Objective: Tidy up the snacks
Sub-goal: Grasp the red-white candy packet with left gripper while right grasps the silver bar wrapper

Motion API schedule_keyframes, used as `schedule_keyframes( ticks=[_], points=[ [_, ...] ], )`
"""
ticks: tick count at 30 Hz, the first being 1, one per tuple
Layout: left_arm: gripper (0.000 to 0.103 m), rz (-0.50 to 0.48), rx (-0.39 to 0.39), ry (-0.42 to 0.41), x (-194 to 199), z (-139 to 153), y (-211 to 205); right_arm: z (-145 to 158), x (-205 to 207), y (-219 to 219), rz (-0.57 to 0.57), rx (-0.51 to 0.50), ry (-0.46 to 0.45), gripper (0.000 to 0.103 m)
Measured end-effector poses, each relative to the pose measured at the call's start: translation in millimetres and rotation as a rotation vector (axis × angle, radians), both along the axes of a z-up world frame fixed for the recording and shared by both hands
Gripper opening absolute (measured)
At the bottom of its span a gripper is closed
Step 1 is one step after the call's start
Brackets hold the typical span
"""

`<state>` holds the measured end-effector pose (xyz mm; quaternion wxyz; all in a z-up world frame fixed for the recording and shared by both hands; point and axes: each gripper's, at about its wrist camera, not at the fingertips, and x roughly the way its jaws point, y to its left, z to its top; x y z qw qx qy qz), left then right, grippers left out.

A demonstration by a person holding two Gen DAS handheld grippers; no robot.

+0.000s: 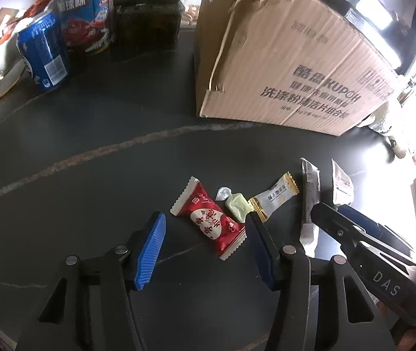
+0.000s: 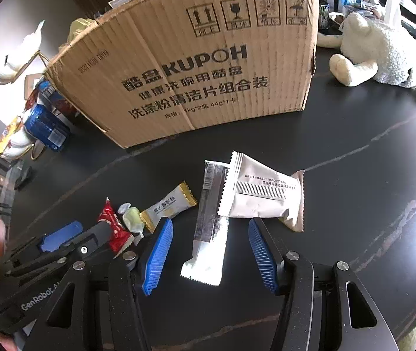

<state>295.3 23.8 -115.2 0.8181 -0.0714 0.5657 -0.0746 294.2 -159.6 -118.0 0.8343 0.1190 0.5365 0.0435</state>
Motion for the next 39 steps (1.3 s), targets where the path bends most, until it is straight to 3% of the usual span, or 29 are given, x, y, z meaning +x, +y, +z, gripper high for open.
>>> schedule_keyframes(
  ticks=[7,17,20,23,32,39],
  points=[
    [0.05,0.017,-0.007,0.02,10.6,-10.2,-1.3,-9.9,7.3,3.7,0.008,0.002,0.025,0.049],
    [0.035,0.014,0.003,0.027,21.5,-19.1,-5.7,-20.1,15.6,10.0,0.02,-0.028,0.033,0.041],
    [0.033,0.012,-0.002,0.025,21.7,-19.5,-7.2,-21.1,17.1,13.6,0.021,-0.054,0.028,0.028],
    [0.031,0.009,0.001,0.025,21.0,-20.7,-8.5,-22.0,18.9,16.2,0.016,-0.048,0.029,0.025],
    [0.029,-0.006,0.003,-0.001,8.0,-9.1,-5.2,-14.9,8.3,7.6,0.006,-0.011,0.036,0.024],
    [0.029,-0.027,-0.01,-0.041,-3.7,11.2,-6.1,6.5,-5.1,9.2,0.018,-0.004,-0.016,0.024]
  ],
)
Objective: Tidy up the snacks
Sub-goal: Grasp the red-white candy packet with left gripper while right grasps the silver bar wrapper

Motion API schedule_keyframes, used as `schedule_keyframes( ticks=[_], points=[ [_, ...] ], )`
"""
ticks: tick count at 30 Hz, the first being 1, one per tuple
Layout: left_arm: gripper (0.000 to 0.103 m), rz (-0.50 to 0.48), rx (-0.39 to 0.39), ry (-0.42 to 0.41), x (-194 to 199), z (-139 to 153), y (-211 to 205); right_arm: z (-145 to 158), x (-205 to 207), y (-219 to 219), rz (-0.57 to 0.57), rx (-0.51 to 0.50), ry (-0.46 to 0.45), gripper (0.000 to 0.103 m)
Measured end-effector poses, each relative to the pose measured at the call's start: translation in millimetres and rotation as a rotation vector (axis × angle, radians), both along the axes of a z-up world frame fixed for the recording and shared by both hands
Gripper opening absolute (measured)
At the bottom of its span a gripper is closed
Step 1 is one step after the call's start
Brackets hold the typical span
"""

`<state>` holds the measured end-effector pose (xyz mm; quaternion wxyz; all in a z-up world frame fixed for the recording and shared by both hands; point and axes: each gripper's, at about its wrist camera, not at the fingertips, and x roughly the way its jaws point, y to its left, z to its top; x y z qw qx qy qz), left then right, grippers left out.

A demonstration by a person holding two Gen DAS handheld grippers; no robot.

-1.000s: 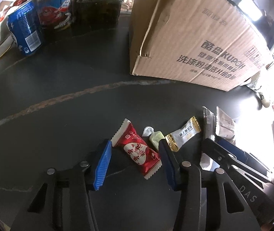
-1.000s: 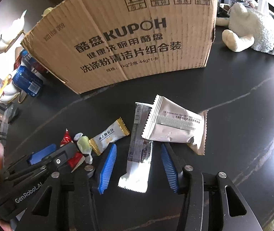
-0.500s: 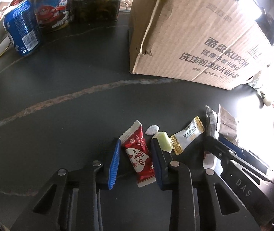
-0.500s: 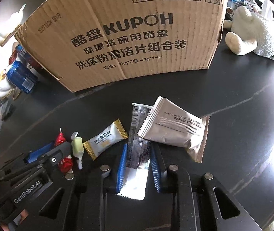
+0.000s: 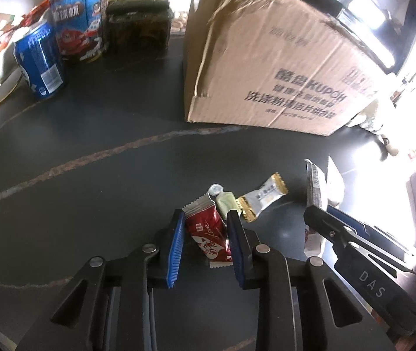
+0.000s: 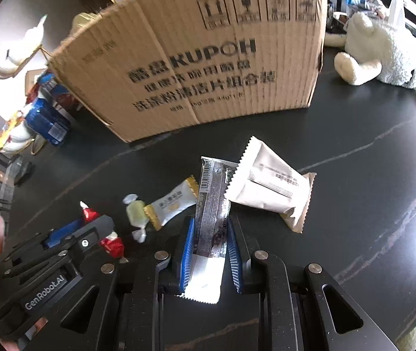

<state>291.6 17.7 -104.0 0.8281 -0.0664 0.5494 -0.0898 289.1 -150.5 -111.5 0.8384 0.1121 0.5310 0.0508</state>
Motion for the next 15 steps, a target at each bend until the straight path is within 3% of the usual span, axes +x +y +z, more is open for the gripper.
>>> schedule_keyframes(
  ticks=[15],
  points=[
    [0.029,-0.037,-0.017,-0.134,-24.3,62.0,-6.8,62.9,-24.6,-0.8,0.041,-0.002,-0.138,0.024]
  ],
)
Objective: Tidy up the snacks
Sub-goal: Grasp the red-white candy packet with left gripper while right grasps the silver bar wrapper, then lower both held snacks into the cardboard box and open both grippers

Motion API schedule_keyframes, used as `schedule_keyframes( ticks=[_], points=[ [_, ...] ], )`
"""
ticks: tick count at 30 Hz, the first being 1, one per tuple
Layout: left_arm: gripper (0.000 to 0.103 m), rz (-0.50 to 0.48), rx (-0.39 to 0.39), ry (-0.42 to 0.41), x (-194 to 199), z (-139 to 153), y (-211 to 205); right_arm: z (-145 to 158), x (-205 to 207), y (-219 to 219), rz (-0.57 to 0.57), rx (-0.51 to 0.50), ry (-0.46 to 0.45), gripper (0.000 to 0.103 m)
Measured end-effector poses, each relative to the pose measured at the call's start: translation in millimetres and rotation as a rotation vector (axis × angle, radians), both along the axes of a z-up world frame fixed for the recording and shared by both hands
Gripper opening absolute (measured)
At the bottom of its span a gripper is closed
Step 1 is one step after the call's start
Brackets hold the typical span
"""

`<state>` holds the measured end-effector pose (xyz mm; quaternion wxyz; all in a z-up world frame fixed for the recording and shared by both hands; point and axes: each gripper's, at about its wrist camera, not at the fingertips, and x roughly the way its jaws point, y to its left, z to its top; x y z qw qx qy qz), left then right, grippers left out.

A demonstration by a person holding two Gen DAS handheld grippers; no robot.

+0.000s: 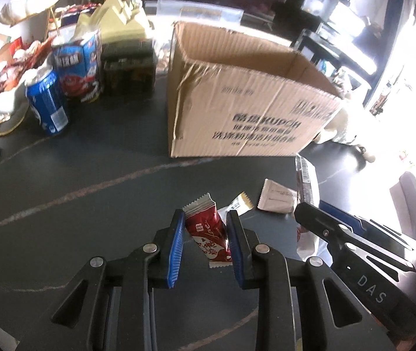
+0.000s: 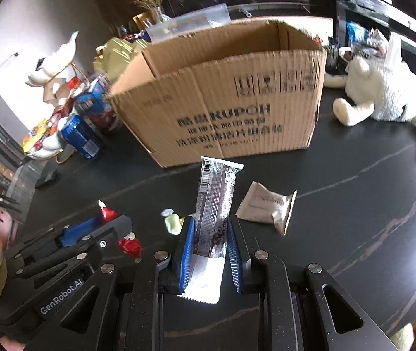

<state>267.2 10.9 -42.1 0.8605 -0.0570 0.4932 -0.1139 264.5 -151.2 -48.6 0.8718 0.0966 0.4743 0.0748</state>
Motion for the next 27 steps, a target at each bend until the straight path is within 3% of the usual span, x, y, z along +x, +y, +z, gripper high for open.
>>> schedule_keyframes(
  ticks=[15,27],
  points=[
    [0.028,-0.031,-0.001,-0.128,8.0,60.8,-9.5,58.0,9.0,-1.8,0.027,-0.006,-0.113,0.024],
    [0.028,-0.032,0.01,-0.191,42.2,94.6,-13.5,81.4,46.3,-6.1,0.033,-0.034,-0.148,0.024]
  ],
)
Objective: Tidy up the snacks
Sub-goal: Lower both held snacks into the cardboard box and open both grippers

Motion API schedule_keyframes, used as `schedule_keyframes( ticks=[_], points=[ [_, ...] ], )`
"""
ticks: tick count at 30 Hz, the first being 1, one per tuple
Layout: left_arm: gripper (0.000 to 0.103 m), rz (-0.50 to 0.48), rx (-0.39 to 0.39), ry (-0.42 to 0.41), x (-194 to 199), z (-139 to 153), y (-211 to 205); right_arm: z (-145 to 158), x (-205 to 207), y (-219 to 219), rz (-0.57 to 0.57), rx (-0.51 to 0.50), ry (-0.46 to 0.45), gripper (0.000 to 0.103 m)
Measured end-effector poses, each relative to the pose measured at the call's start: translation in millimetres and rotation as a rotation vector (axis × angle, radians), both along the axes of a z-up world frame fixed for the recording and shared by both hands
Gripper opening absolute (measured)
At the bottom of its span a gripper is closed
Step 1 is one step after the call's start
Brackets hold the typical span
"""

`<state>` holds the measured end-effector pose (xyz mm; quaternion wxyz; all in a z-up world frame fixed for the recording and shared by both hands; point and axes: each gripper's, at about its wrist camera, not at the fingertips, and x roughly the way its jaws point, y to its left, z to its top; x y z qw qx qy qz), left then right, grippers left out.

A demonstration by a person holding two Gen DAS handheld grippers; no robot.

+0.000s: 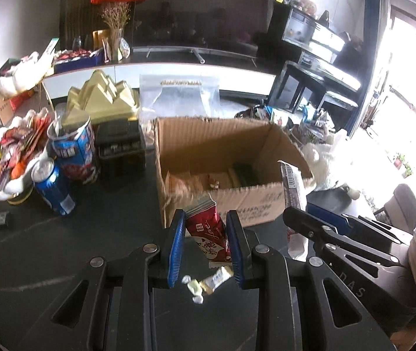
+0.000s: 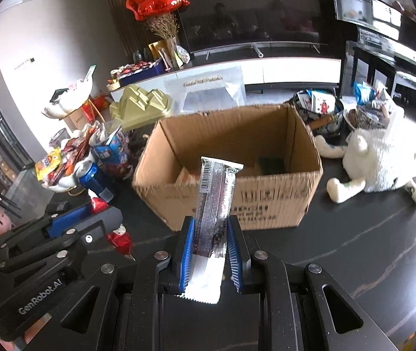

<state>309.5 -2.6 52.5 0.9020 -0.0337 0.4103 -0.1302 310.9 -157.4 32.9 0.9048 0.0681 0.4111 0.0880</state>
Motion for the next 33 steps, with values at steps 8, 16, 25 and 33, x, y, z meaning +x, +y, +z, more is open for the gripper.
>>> schedule_keyframes(
  ticks=[8,16,25,33],
  points=[
    [0.028,-0.005,-0.003,-0.026,35.6,9.6,-6.3,11.8,31.4,-5.7,0.001,0.017,-0.042,0.024],
    [0.028,-0.015,0.004,-0.052,69.3,10.9,-14.4,19.1,64.9,-9.0,0.013,-0.001,-0.09,0.024],
    [0.03,-0.014,0.023,-0.054,102.9,-4.1,-18.2,5.6,98.1,-10.3,0.014,-0.02,-0.096,0.024],
    [0.045,0.021,0.031,-0.053,101.4,-10.0,-12.1,-2.9,99.0,-16.6,-0.029,-0.04,-0.107,0.05]
  ],
)
